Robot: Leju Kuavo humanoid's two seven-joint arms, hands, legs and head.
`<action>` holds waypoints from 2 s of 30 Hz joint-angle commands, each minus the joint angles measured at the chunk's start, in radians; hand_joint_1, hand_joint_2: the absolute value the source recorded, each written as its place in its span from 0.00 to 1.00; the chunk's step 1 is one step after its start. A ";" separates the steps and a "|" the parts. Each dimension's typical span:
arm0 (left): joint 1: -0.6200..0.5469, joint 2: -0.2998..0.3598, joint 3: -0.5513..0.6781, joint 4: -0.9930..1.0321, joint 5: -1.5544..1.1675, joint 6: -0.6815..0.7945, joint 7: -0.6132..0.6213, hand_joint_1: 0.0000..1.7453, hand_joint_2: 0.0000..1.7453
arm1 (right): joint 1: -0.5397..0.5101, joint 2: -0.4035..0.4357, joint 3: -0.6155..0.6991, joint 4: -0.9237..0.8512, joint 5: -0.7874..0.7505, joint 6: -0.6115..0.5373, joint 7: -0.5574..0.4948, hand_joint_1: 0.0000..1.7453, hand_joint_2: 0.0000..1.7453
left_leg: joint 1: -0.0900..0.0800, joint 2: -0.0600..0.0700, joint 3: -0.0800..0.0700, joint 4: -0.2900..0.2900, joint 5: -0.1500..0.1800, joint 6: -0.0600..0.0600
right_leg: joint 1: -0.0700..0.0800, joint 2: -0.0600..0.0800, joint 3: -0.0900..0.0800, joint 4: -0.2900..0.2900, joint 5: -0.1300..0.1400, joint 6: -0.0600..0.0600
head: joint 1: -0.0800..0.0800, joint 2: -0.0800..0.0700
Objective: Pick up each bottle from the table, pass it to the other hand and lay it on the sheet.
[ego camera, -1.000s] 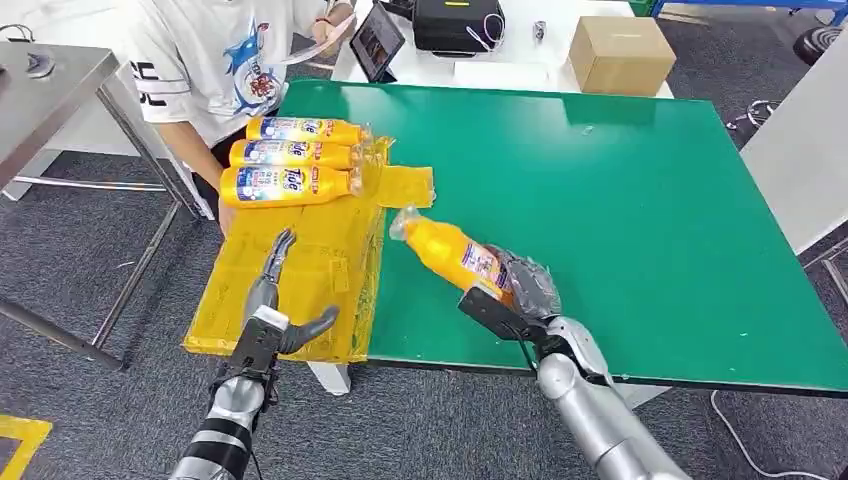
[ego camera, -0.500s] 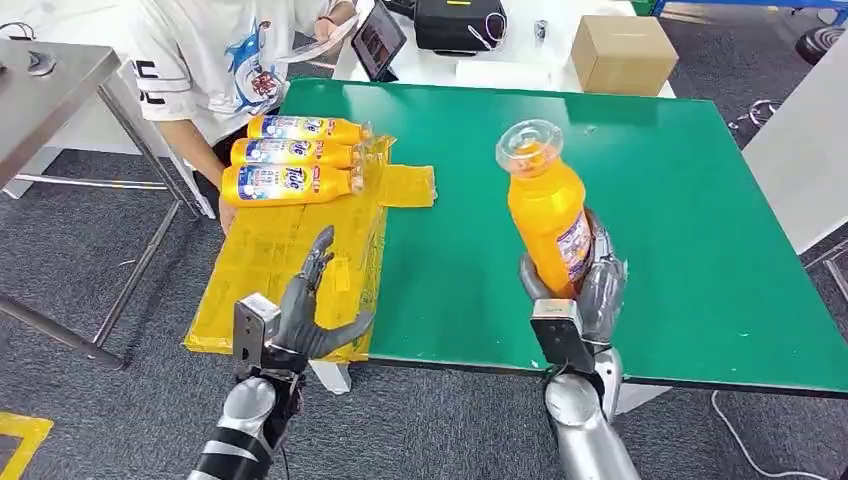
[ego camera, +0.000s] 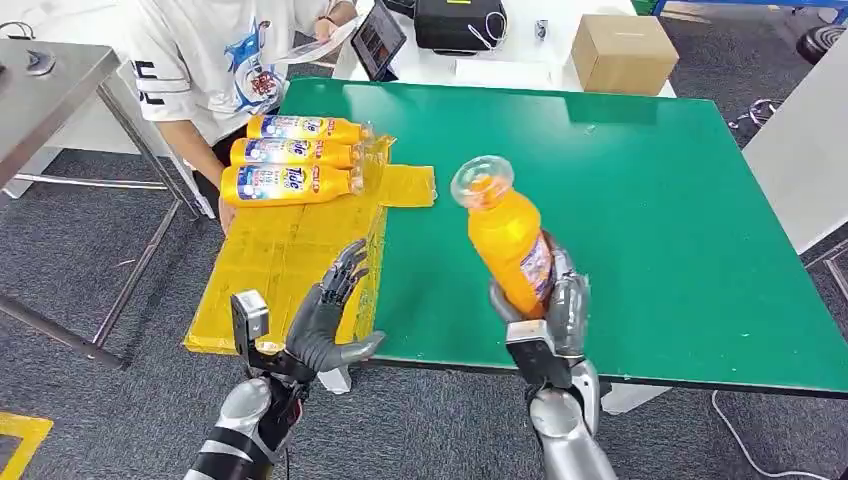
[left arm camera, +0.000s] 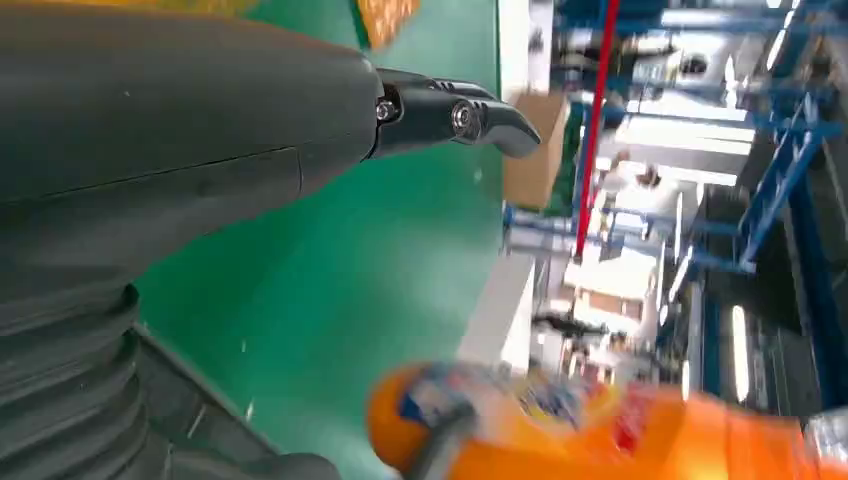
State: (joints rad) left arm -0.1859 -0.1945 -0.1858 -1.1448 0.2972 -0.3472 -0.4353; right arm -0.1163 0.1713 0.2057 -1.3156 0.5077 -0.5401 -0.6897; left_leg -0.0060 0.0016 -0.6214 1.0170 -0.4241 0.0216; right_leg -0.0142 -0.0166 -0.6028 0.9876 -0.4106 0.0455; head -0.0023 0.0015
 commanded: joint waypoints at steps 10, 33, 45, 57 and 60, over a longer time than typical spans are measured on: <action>-0.094 0.051 -0.101 0.214 0.052 -0.040 0.014 0.00 1.00 | -0.071 0.111 0.477 0.446 -0.005 -0.094 -0.008 1.00 1.00 | 0.002 0.002 0.006 -0.002 -0.002 -0.002 | 0.002 0.003 0.005 -0.002 -0.001 -0.002 | 0.000 0.000; -0.059 0.063 -0.088 0.143 0.144 -0.117 0.017 0.00 1.00 | -0.087 0.121 0.517 0.560 -0.060 -0.059 -0.008 1.00 1.00 | 0.003 0.000 0.007 -0.002 -0.002 -0.002 | 0.002 0.001 0.006 -0.002 -0.002 -0.003 | 0.000 0.000; -0.042 0.058 -0.086 0.117 0.187 -0.126 0.031 0.00 1.00 | -0.090 0.136 0.469 0.585 -0.026 -0.036 -0.008 1.00 1.00 | 0.002 -0.001 0.004 -0.001 -0.001 -0.002 | 0.002 0.000 0.003 -0.001 -0.002 -0.002 | 0.000 0.000; -0.034 0.034 -0.066 0.093 0.171 -0.045 0.032 0.00 1.00 | -0.082 0.153 0.448 0.579 -0.001 -0.025 -0.008 1.00 1.00 | 0.003 -0.001 0.005 -0.001 -0.002 -0.002 | 0.002 0.000 0.005 -0.001 -0.002 -0.003 | 0.000 0.000; -0.029 0.033 -0.076 0.095 0.168 -0.054 0.036 0.00 1.00 | -0.086 0.157 0.448 0.581 0.002 -0.021 -0.008 1.00 1.00 | 0.002 -0.001 0.002 0.000 -0.001 -0.002 | 0.002 0.000 0.002 0.000 -0.002 -0.002 | 0.000 0.000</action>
State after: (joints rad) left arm -0.1802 -0.1442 -0.2537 -1.0537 0.4753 -0.4009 -0.4074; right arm -0.2055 0.2976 0.6382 -0.8003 0.4917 -0.5924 -0.6935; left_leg -0.0056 0.0020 -0.6217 1.0168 -0.4239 0.0214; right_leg -0.0140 -0.0165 -0.6038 0.9877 -0.4108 0.0453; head -0.0023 0.0015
